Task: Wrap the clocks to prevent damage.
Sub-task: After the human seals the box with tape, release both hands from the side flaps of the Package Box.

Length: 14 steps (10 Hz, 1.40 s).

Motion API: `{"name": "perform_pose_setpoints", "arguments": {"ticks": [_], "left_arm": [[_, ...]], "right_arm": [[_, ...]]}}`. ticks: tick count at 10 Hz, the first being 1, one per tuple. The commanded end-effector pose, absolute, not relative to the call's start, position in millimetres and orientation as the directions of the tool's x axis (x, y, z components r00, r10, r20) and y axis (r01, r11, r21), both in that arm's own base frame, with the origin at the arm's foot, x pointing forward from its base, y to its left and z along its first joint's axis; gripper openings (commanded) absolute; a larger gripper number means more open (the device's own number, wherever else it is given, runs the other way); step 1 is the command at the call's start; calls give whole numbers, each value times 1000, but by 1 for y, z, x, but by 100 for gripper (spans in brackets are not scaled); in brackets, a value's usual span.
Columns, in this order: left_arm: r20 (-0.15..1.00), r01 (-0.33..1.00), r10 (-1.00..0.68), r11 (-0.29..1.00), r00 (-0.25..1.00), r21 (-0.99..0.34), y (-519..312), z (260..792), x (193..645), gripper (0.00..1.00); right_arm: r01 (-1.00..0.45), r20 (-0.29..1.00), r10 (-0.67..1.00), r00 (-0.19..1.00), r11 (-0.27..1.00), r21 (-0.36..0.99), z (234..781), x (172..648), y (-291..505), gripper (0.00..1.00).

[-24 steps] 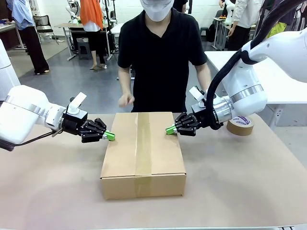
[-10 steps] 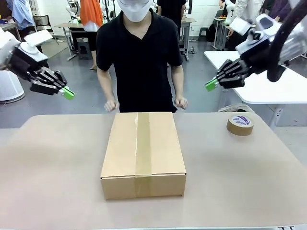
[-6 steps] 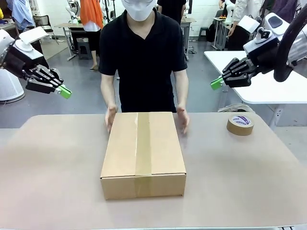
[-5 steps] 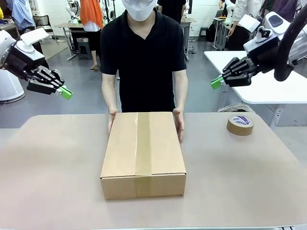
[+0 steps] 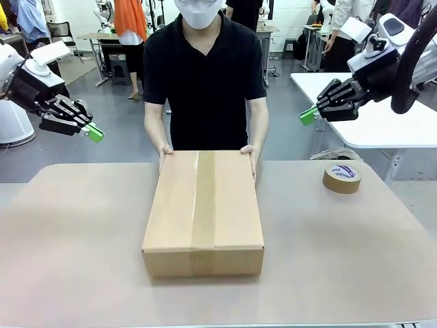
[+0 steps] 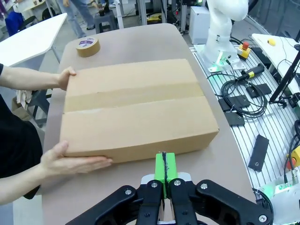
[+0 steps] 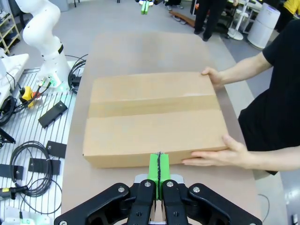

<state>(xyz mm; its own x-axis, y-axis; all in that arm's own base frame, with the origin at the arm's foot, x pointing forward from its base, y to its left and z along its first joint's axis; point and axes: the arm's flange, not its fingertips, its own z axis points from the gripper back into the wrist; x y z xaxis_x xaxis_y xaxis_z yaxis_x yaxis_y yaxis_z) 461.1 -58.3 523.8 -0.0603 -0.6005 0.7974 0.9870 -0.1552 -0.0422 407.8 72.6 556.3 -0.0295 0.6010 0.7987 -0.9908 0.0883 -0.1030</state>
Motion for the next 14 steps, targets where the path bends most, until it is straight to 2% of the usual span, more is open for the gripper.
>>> {"name": "perform_pose_setpoints", "arguments": {"ticks": [1,7,8,9,10,11,12,13,14], "left_arm": [[797,987,-600,-155,-64,-38,-59,526,462,0],[799,989,-596,-150,-77,-17,-56,534,460,0],[784,993,-616,-116,-80,9,-56,536,453,60],[783,992,-616,-129,-82,3,-53,545,462,59],[783,993,-617,-116,-81,11,-52,546,458,100],[782,995,-619,-104,-71,8,-53,544,453,100],[777,994,-626,-111,-67,-3,-51,546,458,100],[776,994,-628,-108,-62,-8,-52,547,459,81],[777,995,-627,-100,-60,-4,-52,545,453,90]], "right_arm": [[-991,797,603,-29,87,-101,557,407,75,1],[-991,799,601,-30,88,-103,556,408,73,1],[-989,765,641,-60,64,-131,562,387,70,60],[-987,760,648,-49,87,-138,568,383,71,60],[-989,755,654,-50,74,-129,567,378,70,100],[-991,747,663,-47,64,-119,565,375,69,64],[-991,755,655,-34,73,-108,565,380,69,100],[-994,756,654,-27,65,-93,564,381,69,86],[-996,757,653,-16,60,-72,561,380,68,100]]}}
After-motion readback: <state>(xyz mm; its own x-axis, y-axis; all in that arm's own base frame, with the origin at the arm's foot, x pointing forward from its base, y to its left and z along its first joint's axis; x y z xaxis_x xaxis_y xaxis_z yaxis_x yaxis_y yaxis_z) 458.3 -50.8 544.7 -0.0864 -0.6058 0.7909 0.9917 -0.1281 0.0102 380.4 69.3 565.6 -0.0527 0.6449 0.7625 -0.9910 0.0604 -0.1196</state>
